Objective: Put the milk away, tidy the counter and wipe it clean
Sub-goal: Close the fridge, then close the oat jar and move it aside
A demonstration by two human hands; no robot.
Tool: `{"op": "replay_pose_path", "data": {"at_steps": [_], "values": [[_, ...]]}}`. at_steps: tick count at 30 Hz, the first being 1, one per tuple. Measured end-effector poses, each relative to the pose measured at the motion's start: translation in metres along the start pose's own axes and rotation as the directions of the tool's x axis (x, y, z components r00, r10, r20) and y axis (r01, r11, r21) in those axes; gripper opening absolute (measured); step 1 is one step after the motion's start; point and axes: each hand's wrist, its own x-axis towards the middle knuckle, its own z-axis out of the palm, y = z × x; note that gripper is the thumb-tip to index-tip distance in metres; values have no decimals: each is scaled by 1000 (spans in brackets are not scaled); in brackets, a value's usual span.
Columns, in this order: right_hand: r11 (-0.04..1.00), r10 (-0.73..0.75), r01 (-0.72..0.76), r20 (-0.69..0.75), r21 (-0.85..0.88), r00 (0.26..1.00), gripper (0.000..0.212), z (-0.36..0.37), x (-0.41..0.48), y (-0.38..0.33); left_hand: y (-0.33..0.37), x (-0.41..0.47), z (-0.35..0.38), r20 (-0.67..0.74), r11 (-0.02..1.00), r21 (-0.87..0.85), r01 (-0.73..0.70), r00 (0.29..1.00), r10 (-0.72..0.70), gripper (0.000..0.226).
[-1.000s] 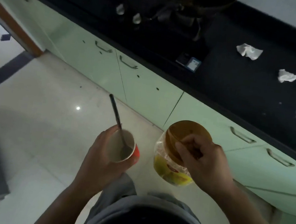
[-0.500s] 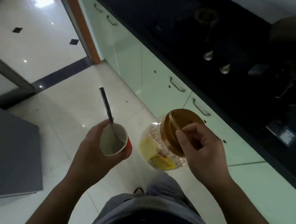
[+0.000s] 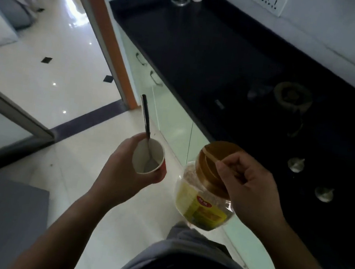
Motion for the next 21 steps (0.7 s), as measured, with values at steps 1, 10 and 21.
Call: {"op": "replay_pose_path", "data": {"at_steps": [1, 10, 21], "values": [[1000, -16, 16, 0, 16, 1000, 13, 1, 23, -6, 4, 27, -5, -7, 1000, 1, -17, 1000, 17, 76], [992, -93, 100, -98, 74, 991, 12, -3, 187, -43, 14, 179, -3, -23, 991, -129, 45, 999, -48, 80], [999, 33, -39, -248, -19, 968, 13, 47, 360, -59, -35, 391, -32, 122, 986, -152, -71, 988, 90, 71]]}}
